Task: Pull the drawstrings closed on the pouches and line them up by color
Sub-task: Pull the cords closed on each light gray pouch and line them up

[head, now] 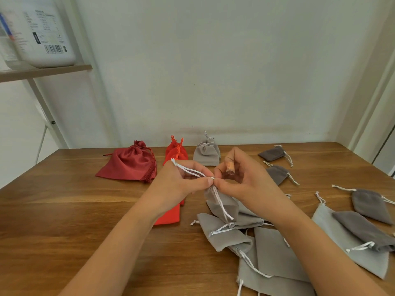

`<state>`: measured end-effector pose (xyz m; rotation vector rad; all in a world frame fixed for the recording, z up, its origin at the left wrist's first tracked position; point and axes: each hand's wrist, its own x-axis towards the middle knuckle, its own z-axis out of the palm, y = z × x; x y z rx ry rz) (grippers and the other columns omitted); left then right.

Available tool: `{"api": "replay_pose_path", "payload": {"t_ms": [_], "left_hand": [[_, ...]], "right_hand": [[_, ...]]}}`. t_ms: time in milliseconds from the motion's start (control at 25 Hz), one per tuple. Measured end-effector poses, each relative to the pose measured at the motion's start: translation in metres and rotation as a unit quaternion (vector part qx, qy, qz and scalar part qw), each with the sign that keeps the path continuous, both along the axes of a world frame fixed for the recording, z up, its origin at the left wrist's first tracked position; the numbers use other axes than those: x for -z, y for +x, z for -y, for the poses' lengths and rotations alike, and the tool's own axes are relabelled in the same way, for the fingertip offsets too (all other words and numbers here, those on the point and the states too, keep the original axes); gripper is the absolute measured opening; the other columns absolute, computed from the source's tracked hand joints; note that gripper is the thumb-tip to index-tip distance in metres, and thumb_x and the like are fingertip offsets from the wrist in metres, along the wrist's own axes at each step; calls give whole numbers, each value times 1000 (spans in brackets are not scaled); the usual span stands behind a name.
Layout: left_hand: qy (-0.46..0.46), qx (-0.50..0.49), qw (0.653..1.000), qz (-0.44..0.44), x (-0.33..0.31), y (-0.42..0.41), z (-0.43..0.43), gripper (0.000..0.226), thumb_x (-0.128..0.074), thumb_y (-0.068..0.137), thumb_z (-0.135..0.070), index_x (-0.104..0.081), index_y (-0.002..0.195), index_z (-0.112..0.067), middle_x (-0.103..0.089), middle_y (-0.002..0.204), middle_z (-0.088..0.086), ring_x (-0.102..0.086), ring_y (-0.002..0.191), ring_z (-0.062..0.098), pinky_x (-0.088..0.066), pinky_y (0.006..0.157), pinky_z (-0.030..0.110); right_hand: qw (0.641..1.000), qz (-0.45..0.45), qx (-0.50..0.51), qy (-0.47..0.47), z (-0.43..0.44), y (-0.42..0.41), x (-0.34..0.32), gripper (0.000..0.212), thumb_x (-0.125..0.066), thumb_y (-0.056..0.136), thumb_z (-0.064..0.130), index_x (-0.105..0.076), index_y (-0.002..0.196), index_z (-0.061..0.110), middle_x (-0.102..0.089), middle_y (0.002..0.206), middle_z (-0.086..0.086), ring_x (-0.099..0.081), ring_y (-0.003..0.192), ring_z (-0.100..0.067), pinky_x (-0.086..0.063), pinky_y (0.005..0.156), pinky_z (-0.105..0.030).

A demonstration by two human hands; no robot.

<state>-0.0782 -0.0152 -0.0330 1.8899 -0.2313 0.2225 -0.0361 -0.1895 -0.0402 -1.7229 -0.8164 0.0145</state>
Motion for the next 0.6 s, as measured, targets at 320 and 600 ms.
{"api": "replay_pose_path", "payload": {"t_ms": [320, 600], "left_hand": [[58, -76, 995, 40, 9, 4, 5, 6, -72, 69, -14, -69, 72, -18, -65, 64, -5, -59, 62, 8, -48, 60, 22], [74, -68, 988, 119, 10, -1, 6, 15, -68, 83, -6, -66, 83, -20, -67, 78, -2, -64, 74, 13, -51, 65, 20]], "right_hand": [[999, -38, -17, 10, -2, 1, 1, 33, -65, 80, -7, -39, 77, 13, -62, 78, -7, -56, 71, -14, -48, 68, -23], [988, -110, -18, 108, 2, 7, -1, 23, -68, 78, -7, -50, 86, 6, -69, 80, -2, -67, 77, -17, -55, 77, -26]]}}
